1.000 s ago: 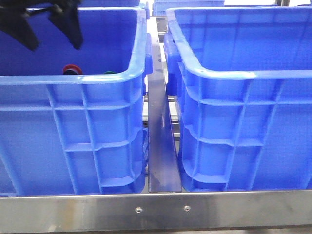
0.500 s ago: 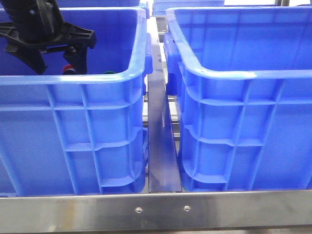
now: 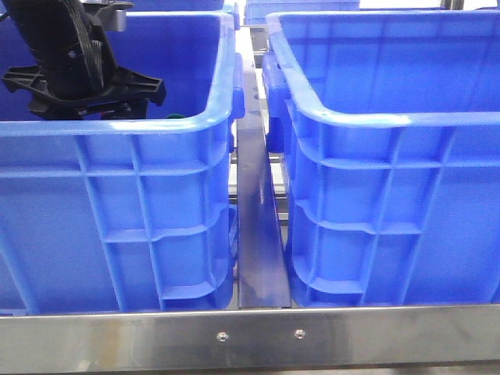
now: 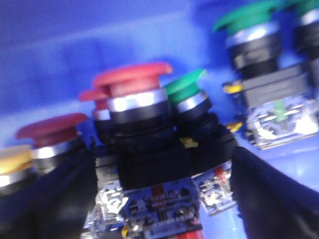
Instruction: Pick red and yellow buttons and place in box
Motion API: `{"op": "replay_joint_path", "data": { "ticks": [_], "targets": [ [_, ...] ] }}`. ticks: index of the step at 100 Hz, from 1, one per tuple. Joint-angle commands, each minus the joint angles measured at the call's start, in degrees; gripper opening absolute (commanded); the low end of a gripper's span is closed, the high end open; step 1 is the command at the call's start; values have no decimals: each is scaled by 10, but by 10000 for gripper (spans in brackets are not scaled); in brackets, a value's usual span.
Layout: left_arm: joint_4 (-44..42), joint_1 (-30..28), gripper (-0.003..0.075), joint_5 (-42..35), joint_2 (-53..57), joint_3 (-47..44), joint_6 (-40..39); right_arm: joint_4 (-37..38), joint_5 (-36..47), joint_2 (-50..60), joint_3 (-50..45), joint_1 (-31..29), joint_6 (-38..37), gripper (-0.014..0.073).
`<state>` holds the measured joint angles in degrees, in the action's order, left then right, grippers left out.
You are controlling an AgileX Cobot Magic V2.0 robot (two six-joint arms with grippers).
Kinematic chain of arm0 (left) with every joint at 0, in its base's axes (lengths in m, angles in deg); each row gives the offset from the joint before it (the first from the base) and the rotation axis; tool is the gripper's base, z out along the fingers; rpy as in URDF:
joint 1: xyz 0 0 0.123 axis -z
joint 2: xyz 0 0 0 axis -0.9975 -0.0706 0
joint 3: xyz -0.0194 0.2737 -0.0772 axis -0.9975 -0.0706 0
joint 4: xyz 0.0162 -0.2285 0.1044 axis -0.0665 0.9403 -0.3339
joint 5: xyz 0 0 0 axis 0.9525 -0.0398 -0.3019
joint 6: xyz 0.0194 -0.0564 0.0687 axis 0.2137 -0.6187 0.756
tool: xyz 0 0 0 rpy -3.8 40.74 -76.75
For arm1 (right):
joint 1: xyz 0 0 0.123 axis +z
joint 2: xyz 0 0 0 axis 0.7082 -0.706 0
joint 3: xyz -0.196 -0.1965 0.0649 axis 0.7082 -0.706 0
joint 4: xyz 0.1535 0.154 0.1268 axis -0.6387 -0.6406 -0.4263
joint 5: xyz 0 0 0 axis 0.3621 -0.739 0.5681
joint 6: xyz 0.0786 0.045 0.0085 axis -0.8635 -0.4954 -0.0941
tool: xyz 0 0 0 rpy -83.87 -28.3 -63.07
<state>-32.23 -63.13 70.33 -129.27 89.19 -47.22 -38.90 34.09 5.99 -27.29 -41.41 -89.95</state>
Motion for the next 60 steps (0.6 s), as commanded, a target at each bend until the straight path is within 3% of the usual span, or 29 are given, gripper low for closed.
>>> {"op": "replay_joint_path", "data": {
  "ticks": [1, 11, 26, 60],
  "targets": [
    [-7, 4, 419, -20, 28, 20, -7, 0, 47, 14, 9, -4, 2, -97],
    [-7, 4, 286, -16, 28, 20, -7, 0, 47, 14, 9, -4, 2, -97],
    [-11, 4, -18, -12, 30, 20, -7, 0, 47, 14, 9, -4, 2, -97],
    [-21, 42, -19, 18, 118, 19, 11, 0, 47, 14, 9, -4, 2, -97]
  ]
}}
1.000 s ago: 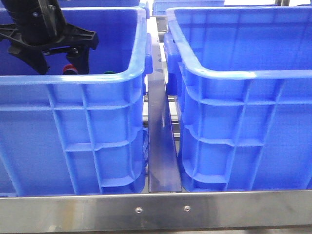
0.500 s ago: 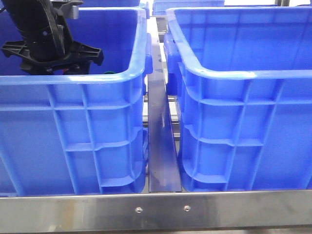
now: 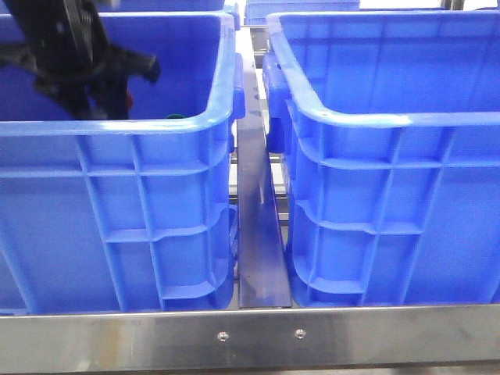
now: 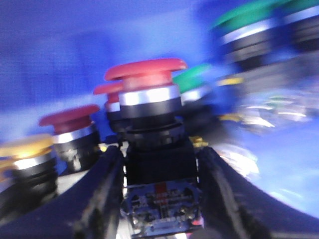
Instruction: Pick red and yellow buttons and place in box
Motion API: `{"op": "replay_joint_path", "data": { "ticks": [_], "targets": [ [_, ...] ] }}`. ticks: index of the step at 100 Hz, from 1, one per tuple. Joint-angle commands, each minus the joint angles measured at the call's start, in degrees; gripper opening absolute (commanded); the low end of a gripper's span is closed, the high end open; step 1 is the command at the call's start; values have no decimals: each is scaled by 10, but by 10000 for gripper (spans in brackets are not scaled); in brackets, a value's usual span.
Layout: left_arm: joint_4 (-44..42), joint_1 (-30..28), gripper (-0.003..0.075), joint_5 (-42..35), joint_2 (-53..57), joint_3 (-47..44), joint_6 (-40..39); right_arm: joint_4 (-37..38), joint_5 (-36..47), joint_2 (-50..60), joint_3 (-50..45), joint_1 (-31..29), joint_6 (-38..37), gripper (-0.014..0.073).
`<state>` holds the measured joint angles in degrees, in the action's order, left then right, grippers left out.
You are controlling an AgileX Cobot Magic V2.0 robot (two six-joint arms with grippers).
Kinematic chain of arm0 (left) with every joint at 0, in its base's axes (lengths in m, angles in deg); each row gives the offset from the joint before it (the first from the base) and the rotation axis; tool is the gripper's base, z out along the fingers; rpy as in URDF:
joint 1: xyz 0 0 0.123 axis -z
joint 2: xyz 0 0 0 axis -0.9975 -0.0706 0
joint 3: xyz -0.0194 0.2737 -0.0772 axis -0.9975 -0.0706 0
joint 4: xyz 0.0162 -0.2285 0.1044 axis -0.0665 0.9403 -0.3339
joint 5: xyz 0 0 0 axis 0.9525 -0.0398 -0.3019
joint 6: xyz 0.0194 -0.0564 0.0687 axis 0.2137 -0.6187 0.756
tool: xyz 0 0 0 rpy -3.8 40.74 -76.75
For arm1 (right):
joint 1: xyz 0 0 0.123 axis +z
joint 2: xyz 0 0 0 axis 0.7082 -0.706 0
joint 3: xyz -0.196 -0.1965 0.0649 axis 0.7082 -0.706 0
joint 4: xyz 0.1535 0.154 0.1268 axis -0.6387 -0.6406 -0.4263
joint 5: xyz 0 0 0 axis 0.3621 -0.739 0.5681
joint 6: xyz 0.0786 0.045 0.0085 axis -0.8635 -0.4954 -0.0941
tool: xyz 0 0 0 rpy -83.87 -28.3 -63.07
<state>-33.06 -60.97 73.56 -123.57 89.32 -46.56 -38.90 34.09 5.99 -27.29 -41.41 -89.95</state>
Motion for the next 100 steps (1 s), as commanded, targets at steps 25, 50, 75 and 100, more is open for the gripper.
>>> {"op": "replay_joint_path", "data": {
  "ticks": [25, 50, 75, 100],
  "targets": [
    [-43, 118, -19, 9, 165, 17, 4, 0, 51, 14, 9, -4, 2, -97],
    [-51, 223, -19, 19, 225, 17, 4, 0, 58, 14, 9, -4, 2, -97],
    [-54, 320, -19, -39, 227, 5, 4, 0, 90, 14, 9, -4, 2, -97],
    [-52, 360, -19, -70, 227, -9, 4, 0, -4, 8, 98, -4, -42, -97]
  ]
}}
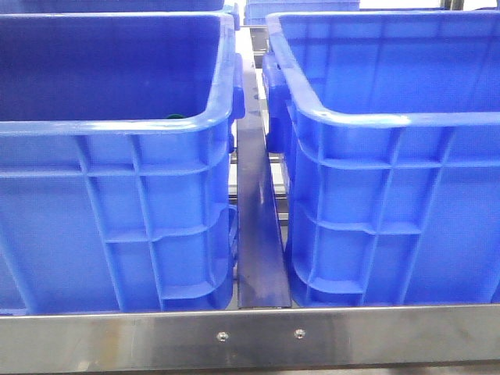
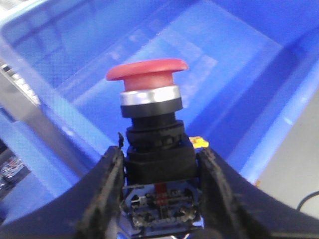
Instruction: Pick red and yellow buttons and place in box
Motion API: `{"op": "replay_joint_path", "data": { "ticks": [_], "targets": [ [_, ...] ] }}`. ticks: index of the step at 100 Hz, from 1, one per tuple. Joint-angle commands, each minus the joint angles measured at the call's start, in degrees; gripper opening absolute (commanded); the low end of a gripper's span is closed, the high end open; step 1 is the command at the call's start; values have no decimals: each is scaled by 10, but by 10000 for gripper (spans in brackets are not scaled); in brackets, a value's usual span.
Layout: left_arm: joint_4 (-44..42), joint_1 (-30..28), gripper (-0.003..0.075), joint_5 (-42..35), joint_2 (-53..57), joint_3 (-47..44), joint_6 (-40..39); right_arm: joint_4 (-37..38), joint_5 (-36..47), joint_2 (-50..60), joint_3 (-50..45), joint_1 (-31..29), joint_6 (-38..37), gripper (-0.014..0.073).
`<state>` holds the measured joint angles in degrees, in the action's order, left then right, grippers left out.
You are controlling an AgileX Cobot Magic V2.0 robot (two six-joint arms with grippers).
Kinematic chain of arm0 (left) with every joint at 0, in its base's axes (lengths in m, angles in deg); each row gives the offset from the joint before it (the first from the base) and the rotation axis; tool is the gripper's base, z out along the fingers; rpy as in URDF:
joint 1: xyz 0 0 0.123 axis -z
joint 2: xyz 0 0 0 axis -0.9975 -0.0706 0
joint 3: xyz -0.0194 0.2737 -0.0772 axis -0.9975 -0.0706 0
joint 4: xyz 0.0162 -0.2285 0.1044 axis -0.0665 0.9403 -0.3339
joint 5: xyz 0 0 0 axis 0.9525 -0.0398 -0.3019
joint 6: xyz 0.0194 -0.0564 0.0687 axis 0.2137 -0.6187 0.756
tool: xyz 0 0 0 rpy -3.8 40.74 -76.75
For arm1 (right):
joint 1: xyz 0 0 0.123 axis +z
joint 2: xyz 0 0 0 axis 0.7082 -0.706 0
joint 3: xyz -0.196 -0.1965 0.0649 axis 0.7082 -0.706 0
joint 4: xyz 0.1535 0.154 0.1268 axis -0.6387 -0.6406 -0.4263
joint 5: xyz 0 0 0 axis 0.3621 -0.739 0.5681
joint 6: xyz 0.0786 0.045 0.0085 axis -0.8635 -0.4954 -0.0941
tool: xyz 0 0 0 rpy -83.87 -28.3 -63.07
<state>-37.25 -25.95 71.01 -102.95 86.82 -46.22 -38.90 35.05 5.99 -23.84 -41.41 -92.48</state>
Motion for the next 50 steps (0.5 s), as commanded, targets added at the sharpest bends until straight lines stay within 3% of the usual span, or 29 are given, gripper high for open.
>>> {"op": "replay_joint_path", "data": {
  "ticks": [1, 33, 50],
  "targets": [
    [-11, 10, -19, -44, 21, 16, 1, 0, -21, 6, 74, -4, -18, -97],
    [-11, 10, -19, -41, 21, 16, 1, -50, -364, -133, 344, -2, -18, -97],
    [-11, 10, -19, -32, 21, 16, 1, -97, -474, -235, 440, -2, -18, -97]
  ]
}}
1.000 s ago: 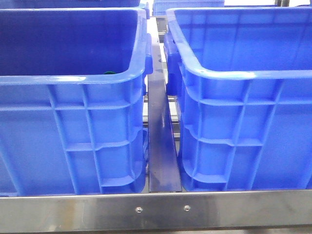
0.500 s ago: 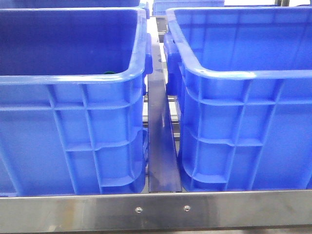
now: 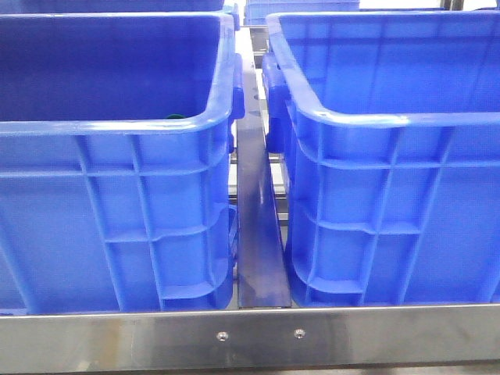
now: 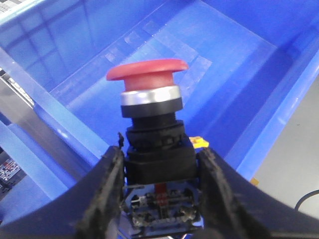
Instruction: Pick red and yellow buttons and place in box
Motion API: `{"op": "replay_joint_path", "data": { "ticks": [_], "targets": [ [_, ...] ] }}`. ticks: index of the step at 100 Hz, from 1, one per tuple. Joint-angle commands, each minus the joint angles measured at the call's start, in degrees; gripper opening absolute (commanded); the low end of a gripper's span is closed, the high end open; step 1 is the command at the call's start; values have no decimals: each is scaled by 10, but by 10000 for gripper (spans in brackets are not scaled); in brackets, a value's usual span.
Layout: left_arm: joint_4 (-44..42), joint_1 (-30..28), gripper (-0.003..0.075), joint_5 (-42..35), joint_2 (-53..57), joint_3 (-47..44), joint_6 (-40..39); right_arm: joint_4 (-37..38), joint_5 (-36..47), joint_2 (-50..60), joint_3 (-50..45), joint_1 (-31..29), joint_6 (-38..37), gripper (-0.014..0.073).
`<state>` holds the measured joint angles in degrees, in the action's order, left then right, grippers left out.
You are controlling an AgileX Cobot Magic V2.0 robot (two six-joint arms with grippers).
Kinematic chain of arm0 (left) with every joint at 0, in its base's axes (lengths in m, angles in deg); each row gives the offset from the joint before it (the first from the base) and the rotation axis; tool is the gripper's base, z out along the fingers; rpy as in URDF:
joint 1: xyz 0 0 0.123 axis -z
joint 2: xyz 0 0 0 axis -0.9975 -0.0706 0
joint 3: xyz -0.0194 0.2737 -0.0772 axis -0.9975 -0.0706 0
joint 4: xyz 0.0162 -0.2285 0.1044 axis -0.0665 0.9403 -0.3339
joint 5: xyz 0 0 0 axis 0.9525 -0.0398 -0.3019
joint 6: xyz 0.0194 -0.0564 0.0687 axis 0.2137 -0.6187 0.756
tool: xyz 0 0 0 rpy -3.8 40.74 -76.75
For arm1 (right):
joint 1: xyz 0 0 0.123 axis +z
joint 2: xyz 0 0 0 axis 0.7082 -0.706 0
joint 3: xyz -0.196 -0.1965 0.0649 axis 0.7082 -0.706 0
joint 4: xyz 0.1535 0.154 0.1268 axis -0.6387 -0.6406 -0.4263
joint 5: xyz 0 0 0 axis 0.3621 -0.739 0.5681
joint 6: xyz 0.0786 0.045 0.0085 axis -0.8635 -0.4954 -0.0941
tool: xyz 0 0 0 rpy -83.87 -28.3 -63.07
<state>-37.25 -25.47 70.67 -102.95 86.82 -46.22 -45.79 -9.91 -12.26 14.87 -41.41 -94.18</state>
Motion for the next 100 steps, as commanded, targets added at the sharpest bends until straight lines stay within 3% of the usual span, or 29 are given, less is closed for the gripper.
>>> {"op": "replay_joint_path", "data": {
  "ticks": [1, 16, 23, 30, 47, 56, 69, 100],
  "targets": [
    [-11, 5, -19, -29, 21, 16, 1, -32, -25, -56, 54, -2, -1, -97],
    [-11, 5, -19, -23, 21, 16, 1, -49, -27, -107, 62, -2, 0, -82],
    [-10, 5, -19, -22, 21, 16, 1, -59, -28, -123, 62, -2, 0, -15],
    [-10, 5, -19, -22, 21, 16, 1, -82, -28, -135, 62, -2, 0, 107],
    [-10, 5, -19, -21, 21, 16, 1, -146, -19, -144, 62, -2, 0, 521],
    [-10, 5, -19, -21, 21, 16, 1, -186, -8, -146, 62, -2, 3, 631],
    [-10, 5, -19, -21, 21, 16, 1, -288, -4, -165, 62, 1, 71, 624],
    [-7, 5, -19, -21, 21, 16, 1, -619, -47, -293, 64, 1, 378, 624]
  ]
}}
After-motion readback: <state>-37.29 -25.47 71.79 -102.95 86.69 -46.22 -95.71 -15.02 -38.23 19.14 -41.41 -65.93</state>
